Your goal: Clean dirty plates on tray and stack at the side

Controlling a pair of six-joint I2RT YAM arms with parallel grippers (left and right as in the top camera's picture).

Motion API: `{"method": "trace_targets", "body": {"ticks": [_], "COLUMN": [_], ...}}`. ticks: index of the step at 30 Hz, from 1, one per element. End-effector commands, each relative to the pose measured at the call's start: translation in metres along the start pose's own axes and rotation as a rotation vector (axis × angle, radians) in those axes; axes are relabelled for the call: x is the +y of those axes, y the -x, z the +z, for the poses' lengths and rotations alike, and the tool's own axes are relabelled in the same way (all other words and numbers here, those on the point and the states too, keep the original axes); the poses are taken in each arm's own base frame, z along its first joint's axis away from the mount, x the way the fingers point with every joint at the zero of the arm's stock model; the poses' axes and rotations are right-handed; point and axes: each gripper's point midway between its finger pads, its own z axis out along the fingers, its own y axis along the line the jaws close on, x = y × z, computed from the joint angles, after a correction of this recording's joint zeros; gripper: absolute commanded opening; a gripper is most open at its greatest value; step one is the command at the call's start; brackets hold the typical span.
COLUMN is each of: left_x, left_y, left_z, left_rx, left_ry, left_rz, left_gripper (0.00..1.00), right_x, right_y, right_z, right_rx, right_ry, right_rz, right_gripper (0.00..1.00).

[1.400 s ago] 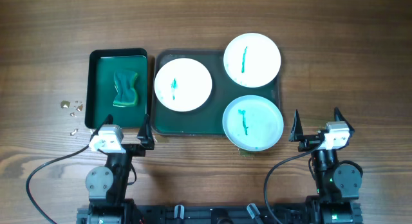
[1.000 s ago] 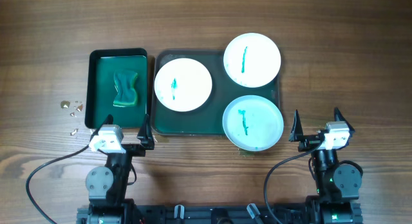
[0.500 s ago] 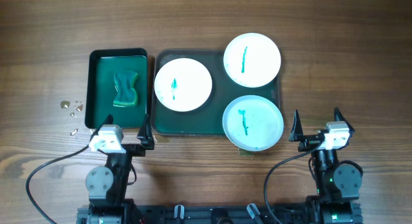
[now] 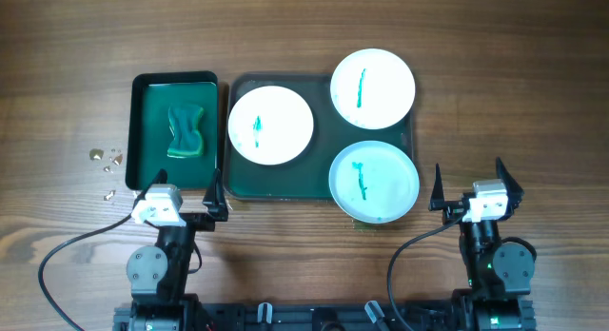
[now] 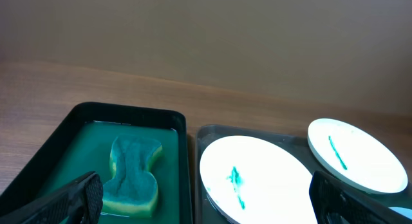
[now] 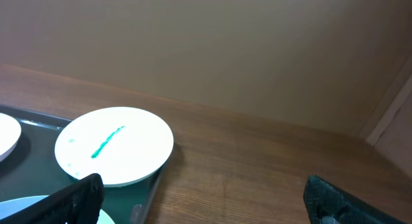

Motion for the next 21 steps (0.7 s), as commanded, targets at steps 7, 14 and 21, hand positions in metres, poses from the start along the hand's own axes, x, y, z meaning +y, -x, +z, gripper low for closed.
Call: {"method": "trace_targets", "body": {"ticks": [7,14,21], "left_x": [0.003,-0.004,-0.008], "left_y": [0.000,0.007,0.026], "left_z": [0.000,-0.001,-0.004], "left_rx": [-0.006,-0.033,-0.008], "left_ry": [0.012,-0.021,-0.015], "left_rz": [-0.009,-0.007,-0.005], "left_gripper": [1.00,1.00,1.00], "right_x": [-0.001,0.025,0.026], "right_y": [0.006,0.025,0.046], "right_z": [0.000,-0.004,-0.008], "right_rx": [-0.025,-0.107,-0.140], "right_ry": [-0.007,0.155,0.196], "right_rz": [-0.019,0.097,0.282], "right_gripper": [1.00,1.00,1.00]}}
